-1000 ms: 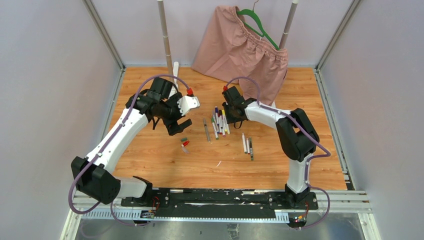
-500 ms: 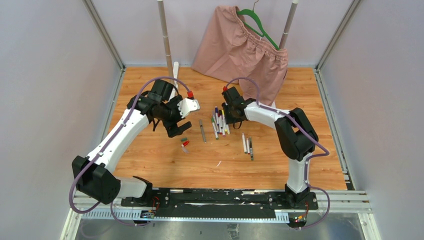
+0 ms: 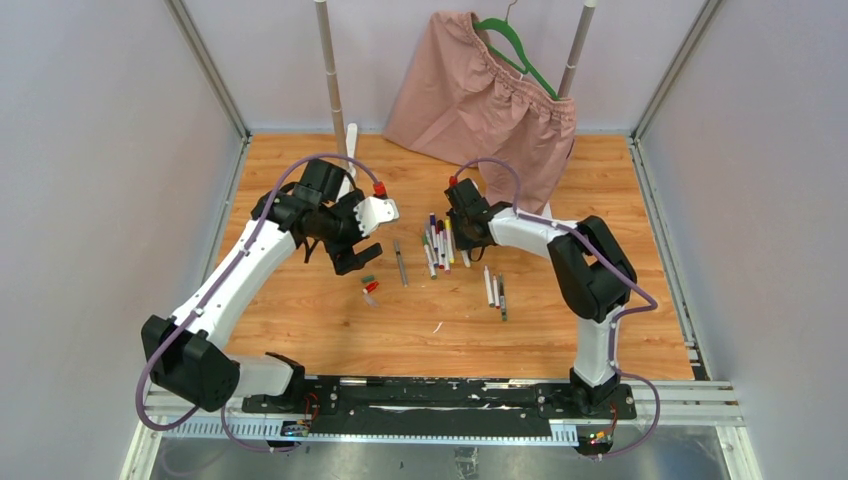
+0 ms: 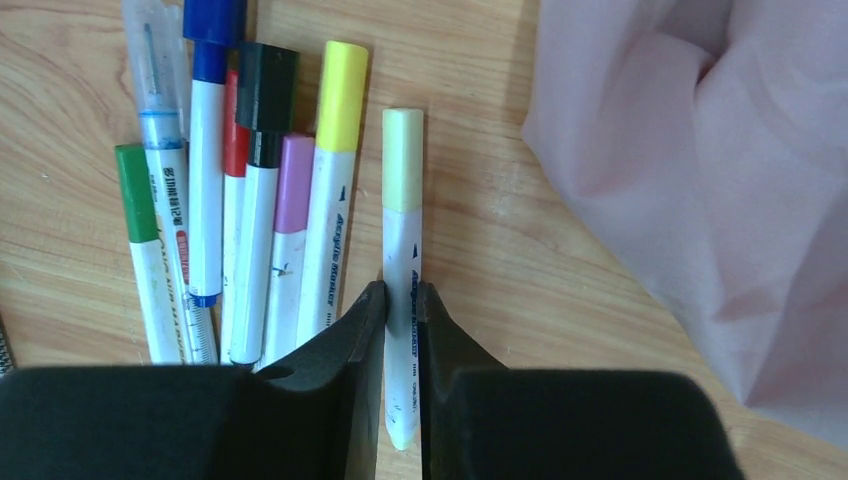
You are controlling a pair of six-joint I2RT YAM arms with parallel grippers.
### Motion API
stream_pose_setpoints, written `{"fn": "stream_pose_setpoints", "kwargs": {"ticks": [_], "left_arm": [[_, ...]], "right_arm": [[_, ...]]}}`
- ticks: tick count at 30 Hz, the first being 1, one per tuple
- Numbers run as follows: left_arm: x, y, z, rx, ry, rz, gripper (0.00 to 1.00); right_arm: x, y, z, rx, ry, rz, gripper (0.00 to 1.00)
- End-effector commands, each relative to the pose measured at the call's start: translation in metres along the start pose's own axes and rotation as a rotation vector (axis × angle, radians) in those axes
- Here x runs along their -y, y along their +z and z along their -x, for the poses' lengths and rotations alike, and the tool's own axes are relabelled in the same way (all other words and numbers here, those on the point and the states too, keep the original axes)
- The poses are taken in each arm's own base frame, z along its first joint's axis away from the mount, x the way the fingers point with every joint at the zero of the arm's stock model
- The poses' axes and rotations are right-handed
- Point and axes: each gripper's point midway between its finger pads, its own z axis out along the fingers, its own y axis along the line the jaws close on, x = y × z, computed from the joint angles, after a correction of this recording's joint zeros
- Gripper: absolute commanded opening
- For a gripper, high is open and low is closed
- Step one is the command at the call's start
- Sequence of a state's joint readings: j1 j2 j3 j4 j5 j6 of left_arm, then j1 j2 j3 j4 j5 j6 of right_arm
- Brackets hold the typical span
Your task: Open the pen caps
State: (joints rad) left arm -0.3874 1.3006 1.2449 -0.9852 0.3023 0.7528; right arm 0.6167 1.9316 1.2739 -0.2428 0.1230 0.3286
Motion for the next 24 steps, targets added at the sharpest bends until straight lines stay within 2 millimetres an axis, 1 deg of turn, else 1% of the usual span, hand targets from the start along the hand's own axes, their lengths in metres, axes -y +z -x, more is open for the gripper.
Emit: {"fn": "stream_pose_setpoints", "kwargs": {"ticks": [1,4,5,6,7,9,13,17,20,22,24], "left_arm": [[0.001,-0.004,-0.001,0.007,0.009,0.002,0.96],[0.002,-0.004,0.001,0.019,0.019,-0.009,0.96],[0.003,-0.005,0.002,0.026,0.027,-0.011,0.96],[0.004,-0.005,0.003,0.034,0.040,-0.017,0.96],[0.005,-0.007,0.006,0.050,0.058,-0.020,0.95],[0.011,-0.012,0.012,0.097,0.114,-0.034,0.94],[0.028,-0.024,0.023,0.204,0.284,-0.058,0.93],[0.033,-0.036,0.030,0.250,0.497,-0.018,0.97],[0.036,-0.042,0.042,0.246,0.658,0.013,0.98],[0.041,-0.043,0.049,0.241,0.742,0.018,0.99],[0.047,-0.040,0.050,0.227,0.823,0.018,0.99]], "right_arm": [[0.018,-0.007,-0.022,-0.048,-0.032,-0.076,0.11],[0.018,-0.024,-0.006,-0.001,-0.032,-0.060,0.00],[0.017,-0.033,0.002,0.022,-0.024,-0.038,0.00],[0.015,-0.038,0.004,0.028,-0.021,-0.015,0.00],[0.013,-0.049,0.012,0.053,-0.014,0.016,0.00],[0.002,-0.068,0.020,0.079,-0.015,0.104,0.00],[-0.042,-0.110,0.022,0.082,-0.039,0.391,0.00],[-0.086,-0.155,0.010,0.024,-0.047,0.700,0.00],[-0.111,-0.182,0.002,-0.016,-0.059,0.849,0.00],[-0.129,-0.200,-0.001,-0.036,-0.083,0.934,0.00],[-0.145,-0.215,-0.003,-0.058,-0.107,1.004,0.00]]}}
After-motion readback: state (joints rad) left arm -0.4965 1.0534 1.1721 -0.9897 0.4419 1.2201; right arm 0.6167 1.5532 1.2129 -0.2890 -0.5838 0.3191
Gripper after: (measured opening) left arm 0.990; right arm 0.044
